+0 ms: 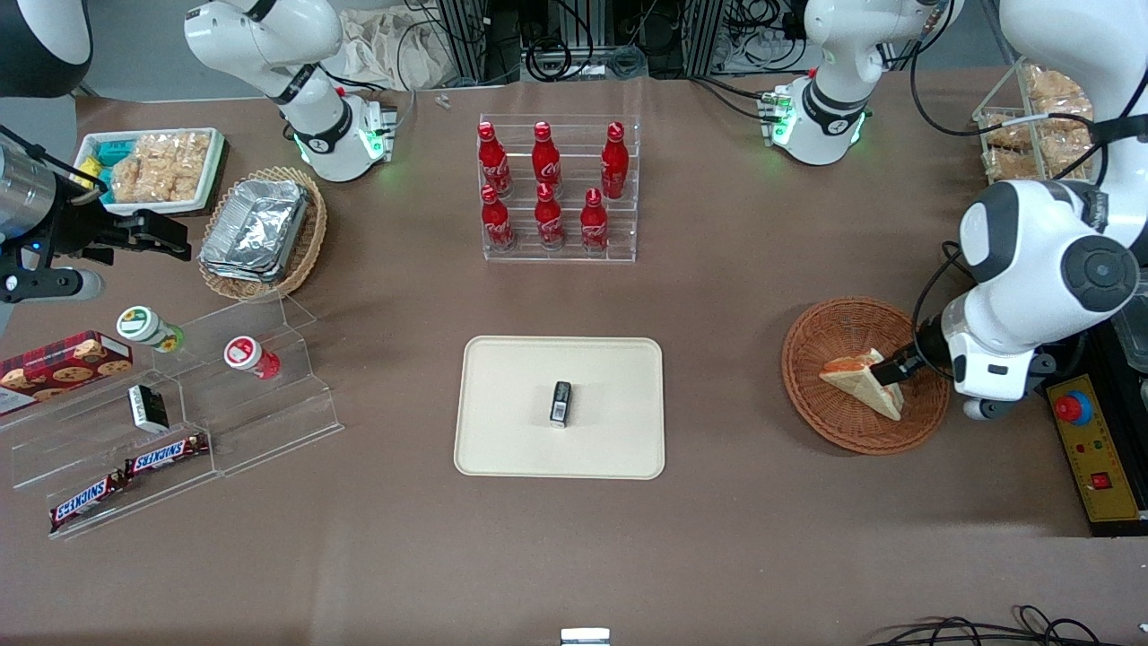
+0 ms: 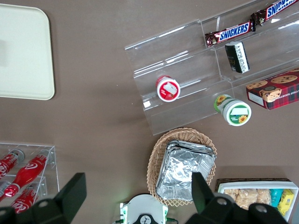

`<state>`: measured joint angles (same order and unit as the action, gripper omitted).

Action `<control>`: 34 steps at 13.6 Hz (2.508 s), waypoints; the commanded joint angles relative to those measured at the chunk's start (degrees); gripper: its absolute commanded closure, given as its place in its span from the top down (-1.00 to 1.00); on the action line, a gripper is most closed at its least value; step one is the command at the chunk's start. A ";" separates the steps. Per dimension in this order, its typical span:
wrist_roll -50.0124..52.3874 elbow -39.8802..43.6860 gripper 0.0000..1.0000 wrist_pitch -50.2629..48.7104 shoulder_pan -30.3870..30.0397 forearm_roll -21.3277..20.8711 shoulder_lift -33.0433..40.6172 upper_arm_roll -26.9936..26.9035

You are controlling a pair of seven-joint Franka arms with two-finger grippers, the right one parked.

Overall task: Place sandwich from basket to tray
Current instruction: 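Lower the left gripper and close it on the sandwich's crust edge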

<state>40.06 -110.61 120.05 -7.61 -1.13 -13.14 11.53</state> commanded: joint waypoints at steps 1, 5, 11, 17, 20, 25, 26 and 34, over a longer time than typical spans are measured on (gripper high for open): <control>3.09 -1.01 1.00 1.59 0.14 -1.16 -0.66 -0.11; 6.94 -1.98 1.00 4.31 0.05 -5.02 -4.43 -0.19; 8.89 -3.12 1.00 6.86 -0.04 -5.47 -6.55 -0.28; 10.91 -6.46 1.00 10.55 -0.30 -5.38 -6.90 -0.55; 11.70 -6.37 1.00 11.95 -0.39 -5.29 -7.96 -0.55; 15.04 -5.67 0.03 14.51 -0.21 -5.38 -9.63 -0.55; 15.05 -5.58 -0.30 14.60 -0.21 -5.38 -9.71 -0.55; 18.12 7.91 -1.00 -1.61 1.10 -5.82 -7.34 0.68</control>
<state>56.16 -109.36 126.82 -7.53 -5.51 -21.68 11.66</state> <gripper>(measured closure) 0.771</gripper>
